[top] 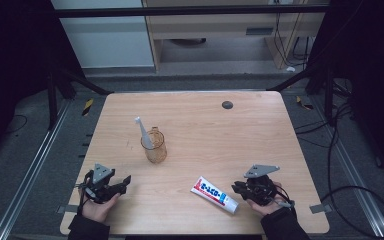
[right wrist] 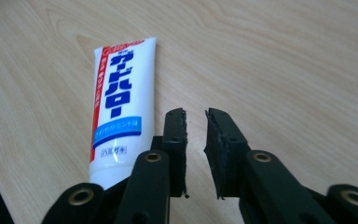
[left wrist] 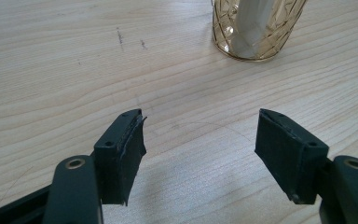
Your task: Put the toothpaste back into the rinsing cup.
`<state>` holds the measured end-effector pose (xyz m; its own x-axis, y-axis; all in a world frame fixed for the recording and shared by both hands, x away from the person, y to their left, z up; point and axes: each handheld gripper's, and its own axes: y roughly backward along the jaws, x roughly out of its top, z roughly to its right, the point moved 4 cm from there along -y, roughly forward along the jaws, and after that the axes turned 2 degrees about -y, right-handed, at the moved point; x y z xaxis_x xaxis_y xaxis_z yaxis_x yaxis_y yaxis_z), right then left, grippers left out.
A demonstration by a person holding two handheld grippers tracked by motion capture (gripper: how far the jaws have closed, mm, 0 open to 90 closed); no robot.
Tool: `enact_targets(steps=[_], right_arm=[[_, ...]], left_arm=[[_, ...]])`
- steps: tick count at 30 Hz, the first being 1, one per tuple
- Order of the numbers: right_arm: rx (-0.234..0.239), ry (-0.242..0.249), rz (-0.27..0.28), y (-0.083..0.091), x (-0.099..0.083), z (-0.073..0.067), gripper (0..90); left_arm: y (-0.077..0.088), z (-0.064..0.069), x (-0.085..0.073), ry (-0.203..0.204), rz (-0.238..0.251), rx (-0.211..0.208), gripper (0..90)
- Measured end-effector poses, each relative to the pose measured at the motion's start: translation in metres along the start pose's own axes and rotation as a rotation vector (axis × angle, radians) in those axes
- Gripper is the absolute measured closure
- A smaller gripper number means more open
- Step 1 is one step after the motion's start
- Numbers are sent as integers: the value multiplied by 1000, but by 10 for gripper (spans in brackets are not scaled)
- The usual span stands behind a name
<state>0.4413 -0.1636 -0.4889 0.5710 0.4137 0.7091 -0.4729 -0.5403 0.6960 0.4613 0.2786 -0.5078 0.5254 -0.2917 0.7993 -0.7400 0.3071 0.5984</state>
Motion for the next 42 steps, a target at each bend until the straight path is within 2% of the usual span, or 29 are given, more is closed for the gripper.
enact_targets(steps=[7, 17, 25, 30, 36, 42], right_arm=[[-12, 24, -13, 2, 16, -2, 608], [2, 49, -40, 6, 32, -12, 507], [9, 89, -70, 1, 41, -23, 465], [-2, 107, -84, -3, 47, -27, 432], [1, 126, -133, -12, 48, -31, 384], [6, 147, -193, -19, 45, -36, 374]], left_arm=[[-1, -1, 0, 0, 0, 1, 315], [-1, -2, 0, -2, -5, 0, 313], [-2, -2, 0, 2, -10, 1, 310], [-2, -3, 0, 1, -10, 3, 309], [-2, -3, -1, 6, -11, 3, 308], [-2, -3, -1, 3, -17, 1, 307]])
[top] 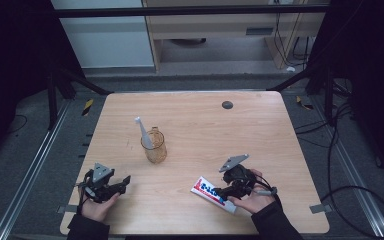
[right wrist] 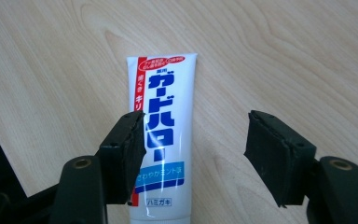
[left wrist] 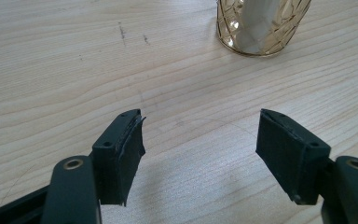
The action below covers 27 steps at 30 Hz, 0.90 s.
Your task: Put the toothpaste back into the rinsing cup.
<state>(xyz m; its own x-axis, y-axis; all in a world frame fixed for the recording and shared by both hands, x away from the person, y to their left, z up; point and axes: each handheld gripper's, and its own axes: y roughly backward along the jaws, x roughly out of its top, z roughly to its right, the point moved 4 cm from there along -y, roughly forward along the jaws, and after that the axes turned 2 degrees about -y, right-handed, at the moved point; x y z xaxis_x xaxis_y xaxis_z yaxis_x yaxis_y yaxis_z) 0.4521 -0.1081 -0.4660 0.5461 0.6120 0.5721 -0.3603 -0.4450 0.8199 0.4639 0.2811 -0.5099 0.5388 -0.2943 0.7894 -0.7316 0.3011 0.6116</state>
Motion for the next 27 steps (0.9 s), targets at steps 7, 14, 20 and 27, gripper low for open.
enact_targets(steps=[7, 14, 20, 27], right_arm=[[16, 19, -52, -7, -2, -6, 356], [28, 24, -110, -20, -6, -13, 347], [34, 28, -146, -30, -10, -16, 345], [42, 23, -176, -39, -13, -18, 355]], left_arm=[[0, 0, 0, 0, -2, -1, 307], [0, 0, -1, 0, -6, -3, 305], [0, 0, 0, -2, -6, -3, 305], [-1, 1, 0, -5, -10, -5, 304]])
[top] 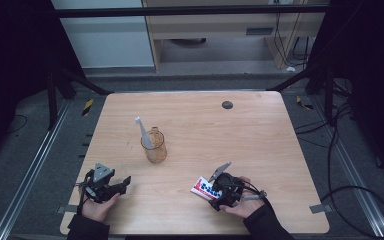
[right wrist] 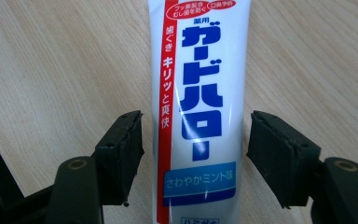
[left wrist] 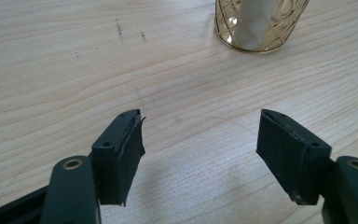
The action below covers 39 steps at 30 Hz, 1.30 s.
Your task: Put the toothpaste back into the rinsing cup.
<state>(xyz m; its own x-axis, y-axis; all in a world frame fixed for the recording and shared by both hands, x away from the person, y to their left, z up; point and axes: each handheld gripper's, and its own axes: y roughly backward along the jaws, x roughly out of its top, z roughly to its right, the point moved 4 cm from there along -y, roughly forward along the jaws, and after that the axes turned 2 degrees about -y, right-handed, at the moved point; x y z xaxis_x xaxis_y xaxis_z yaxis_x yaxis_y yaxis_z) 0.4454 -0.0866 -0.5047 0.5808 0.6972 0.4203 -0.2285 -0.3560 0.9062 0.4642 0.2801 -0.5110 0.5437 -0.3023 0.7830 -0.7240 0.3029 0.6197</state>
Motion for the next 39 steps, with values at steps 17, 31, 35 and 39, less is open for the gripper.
enact_targets(steps=[17, 31, 35, 39], right_arm=[[-15, -18, -51, -7, 0, -1, 461], [-4, -59, -54, 1, 3, 1, 659], [-18, -69, -21, 5, 4, 3, 671], [-15, -92, 57, 14, 8, 7, 674]], left_arm=[[0, 0, 0, -3, -3, 0, 304], [-1, 0, -1, -2, -9, -1, 304], [-1, -1, -1, 1, -7, 1, 304], [-1, -1, -1, 1, -7, 1, 304]])
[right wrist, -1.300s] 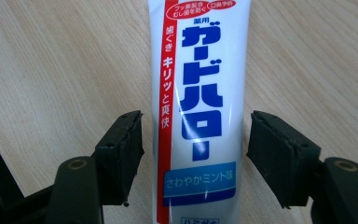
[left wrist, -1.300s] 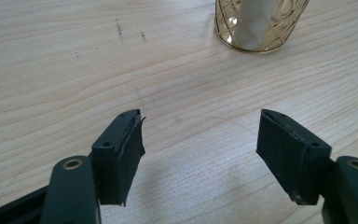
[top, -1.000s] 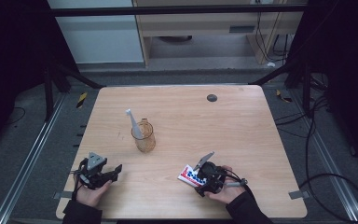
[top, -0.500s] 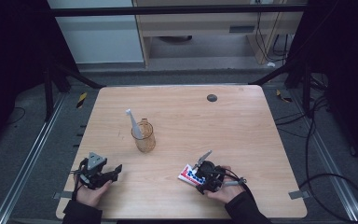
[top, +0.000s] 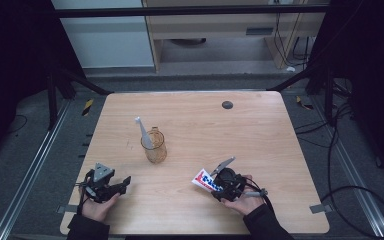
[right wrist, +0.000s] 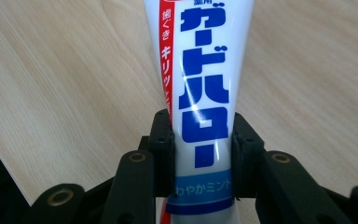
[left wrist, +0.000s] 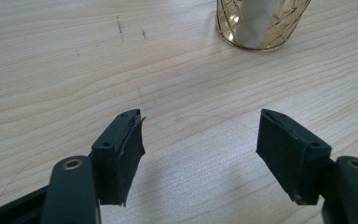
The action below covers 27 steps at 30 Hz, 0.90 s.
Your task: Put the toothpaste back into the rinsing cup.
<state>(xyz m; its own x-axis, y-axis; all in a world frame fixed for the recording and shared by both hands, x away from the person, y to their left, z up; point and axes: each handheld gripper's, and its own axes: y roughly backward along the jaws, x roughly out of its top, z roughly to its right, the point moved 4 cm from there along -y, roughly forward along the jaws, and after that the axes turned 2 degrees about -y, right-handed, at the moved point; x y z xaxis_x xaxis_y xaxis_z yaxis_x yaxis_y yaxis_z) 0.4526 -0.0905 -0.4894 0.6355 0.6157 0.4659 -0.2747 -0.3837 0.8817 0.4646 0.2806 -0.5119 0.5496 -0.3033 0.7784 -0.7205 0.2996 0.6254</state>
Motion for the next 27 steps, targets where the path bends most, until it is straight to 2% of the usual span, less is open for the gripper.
enact_targets(steps=[5, 10, 14, 27], right_arm=[[-2, -39, 103, 9, 10, 5, 673], [-17, -56, 154, 13, 22, 7, 674], [-33, -76, 217, 16, 34, 10, 676], [-66, -139, 509, 33, 81, 8, 677]], left_arm=[[0, 0, 0, 0, 0, 1, 303], [0, -1, 0, 0, 0, 3, 304], [1, 0, 0, 1, 2, 3, 304], [2, -1, 0, 6, 6, 4, 303]])
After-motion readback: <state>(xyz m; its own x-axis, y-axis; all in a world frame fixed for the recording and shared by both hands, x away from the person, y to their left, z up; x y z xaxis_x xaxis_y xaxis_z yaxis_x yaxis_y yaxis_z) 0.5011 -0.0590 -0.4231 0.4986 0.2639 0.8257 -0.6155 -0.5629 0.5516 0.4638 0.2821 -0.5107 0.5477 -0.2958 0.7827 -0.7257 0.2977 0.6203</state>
